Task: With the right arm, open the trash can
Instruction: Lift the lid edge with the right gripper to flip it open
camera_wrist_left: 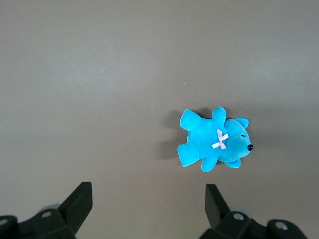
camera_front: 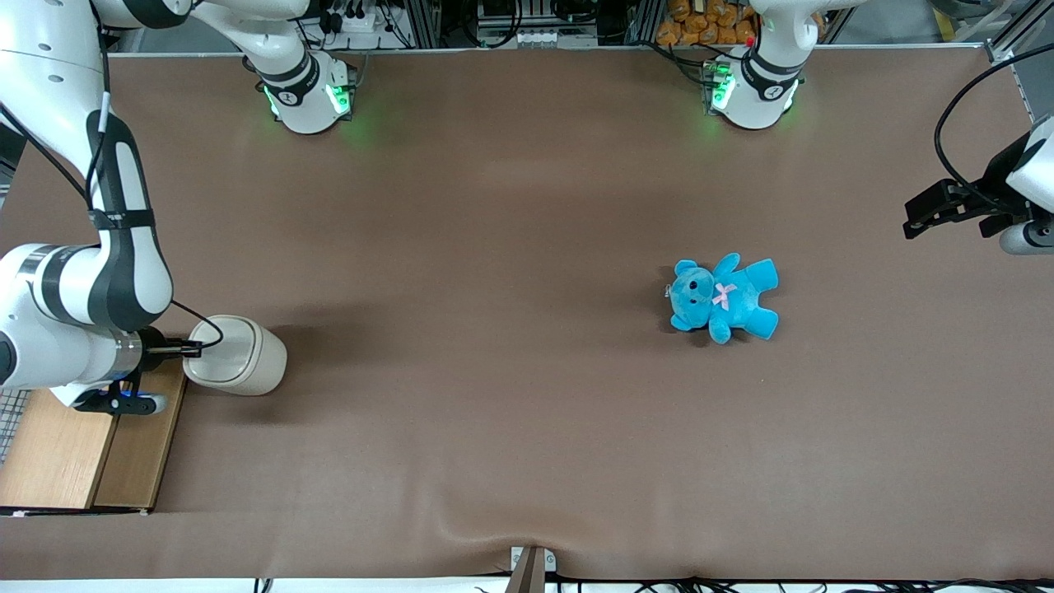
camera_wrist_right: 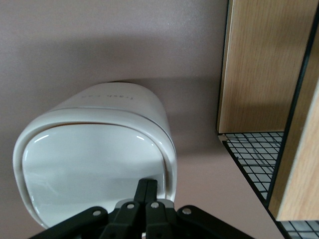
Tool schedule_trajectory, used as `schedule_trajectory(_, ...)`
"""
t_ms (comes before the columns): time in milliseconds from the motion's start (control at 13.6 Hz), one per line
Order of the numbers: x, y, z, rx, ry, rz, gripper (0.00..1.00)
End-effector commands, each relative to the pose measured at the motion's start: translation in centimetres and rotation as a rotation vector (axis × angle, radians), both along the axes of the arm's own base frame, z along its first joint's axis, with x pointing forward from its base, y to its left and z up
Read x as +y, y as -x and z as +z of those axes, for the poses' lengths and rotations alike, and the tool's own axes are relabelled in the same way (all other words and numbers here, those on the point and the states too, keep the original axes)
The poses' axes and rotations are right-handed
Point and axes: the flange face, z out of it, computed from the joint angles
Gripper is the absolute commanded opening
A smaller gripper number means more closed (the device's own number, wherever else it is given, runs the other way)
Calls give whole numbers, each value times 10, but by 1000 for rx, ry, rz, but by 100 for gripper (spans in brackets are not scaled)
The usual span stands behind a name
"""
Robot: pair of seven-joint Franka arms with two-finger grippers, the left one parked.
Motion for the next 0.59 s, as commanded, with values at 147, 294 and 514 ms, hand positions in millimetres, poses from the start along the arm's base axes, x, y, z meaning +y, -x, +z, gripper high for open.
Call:
schedule_trajectory(147, 2, 10, -23, 12, 4, -1, 0)
schedule_trajectory(294, 2, 10, -12, 4, 4, -3, 0)
schedule_trajectory(514, 7, 11, 23, -17, 3, 5, 0)
